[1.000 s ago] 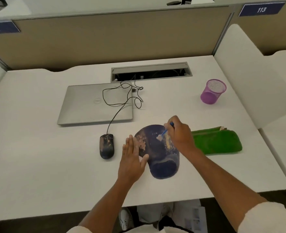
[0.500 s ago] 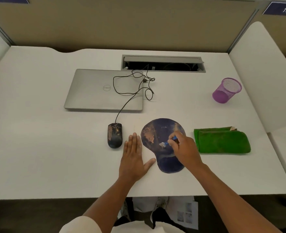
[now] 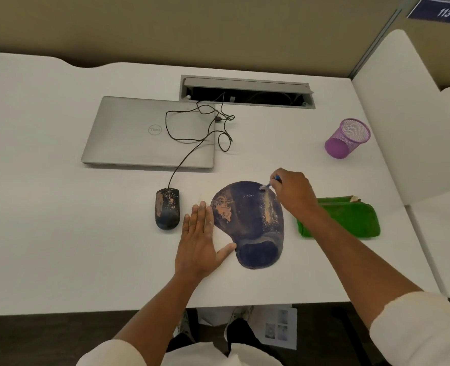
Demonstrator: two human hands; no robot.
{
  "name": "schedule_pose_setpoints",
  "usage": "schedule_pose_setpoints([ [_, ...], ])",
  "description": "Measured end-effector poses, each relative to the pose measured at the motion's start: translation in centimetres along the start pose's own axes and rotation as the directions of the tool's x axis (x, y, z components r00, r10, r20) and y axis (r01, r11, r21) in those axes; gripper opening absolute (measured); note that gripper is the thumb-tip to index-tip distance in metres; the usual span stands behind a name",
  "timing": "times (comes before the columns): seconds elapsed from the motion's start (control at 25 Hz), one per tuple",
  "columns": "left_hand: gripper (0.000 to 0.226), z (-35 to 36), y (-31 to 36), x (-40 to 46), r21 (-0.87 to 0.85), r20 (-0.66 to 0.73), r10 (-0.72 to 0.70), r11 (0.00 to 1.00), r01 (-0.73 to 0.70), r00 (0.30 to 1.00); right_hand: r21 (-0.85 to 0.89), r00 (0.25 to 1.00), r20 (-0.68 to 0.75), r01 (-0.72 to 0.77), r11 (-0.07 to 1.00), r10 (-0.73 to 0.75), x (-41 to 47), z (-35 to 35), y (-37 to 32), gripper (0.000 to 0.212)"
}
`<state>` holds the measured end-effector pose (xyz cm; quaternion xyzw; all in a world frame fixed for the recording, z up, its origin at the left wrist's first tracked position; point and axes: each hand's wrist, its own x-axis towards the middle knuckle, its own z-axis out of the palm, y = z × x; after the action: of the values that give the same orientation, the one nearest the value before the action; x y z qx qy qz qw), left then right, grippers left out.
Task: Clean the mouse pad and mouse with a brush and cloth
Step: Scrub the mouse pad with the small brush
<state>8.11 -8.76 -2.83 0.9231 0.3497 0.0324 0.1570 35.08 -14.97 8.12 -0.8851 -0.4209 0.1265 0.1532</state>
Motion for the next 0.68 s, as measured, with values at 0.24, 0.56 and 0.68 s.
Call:
schedule_pose_setpoints([
  [0.24,0.108,-0.1,0.1,0.0,0.003,0.008,-0.008,1.0,0.008,1.0,0.04,0.995,0.099,-0.038,0.998,0.034,-0.3,0.1,0.6,0.02],
  [0.56,0.105,-0.4,0.2,0.5,0.008,0.017,-0.031,0.999,0.031,0.999,0.113,0.996,0.041,-0.087,0.99,0.083,0.4,-0.9,0.9,0.02],
  [0.68,0.105,0.0,0.5,0.0,-0.001,0.023,-0.037,0.999,0.037,0.999,0.059,0.988,0.139,-0.069,0.996,0.061,-1.3,0.6,1.0,0.023],
])
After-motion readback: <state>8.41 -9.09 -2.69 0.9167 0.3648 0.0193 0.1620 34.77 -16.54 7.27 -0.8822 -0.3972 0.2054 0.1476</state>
